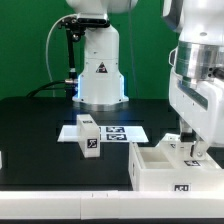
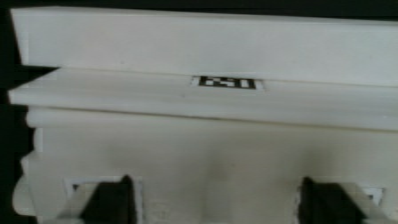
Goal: Assemble cabinet
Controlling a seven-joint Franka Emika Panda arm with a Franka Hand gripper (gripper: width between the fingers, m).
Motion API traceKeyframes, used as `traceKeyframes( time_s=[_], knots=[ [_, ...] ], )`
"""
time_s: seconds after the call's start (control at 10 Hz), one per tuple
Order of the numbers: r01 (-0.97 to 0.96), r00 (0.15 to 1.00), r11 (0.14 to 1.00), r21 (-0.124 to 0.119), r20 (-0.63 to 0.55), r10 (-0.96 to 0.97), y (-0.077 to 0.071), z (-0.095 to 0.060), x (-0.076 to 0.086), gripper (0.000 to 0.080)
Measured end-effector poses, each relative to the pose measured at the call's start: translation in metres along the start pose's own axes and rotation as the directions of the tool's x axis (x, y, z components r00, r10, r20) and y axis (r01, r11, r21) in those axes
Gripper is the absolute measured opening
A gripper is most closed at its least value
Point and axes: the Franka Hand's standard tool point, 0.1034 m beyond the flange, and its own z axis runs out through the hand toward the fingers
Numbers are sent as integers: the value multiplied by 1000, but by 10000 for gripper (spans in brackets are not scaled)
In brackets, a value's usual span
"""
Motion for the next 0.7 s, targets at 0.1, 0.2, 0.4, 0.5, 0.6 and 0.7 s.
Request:
traceKeyframes(
  time_s=[0.1, 0.2, 0.4, 0.5, 0.6, 0.7],
  knots=[
    [-15, 999, 999, 30, 30, 15, -1, -15, -7, 614],
    [-16, 998, 998, 56, 56, 13, 8, -32, -11, 614],
    [-16, 997, 999, 50, 80, 12, 33, -42, -15, 786],
    [-16, 997, 999, 50, 77, 12, 31, -40, -15, 786],
    [-15, 997, 999, 49, 76, 12, 31, -40, -15, 797],
    [-15, 997, 999, 48, 76, 12, 32, -39, -15, 797]
  ],
)
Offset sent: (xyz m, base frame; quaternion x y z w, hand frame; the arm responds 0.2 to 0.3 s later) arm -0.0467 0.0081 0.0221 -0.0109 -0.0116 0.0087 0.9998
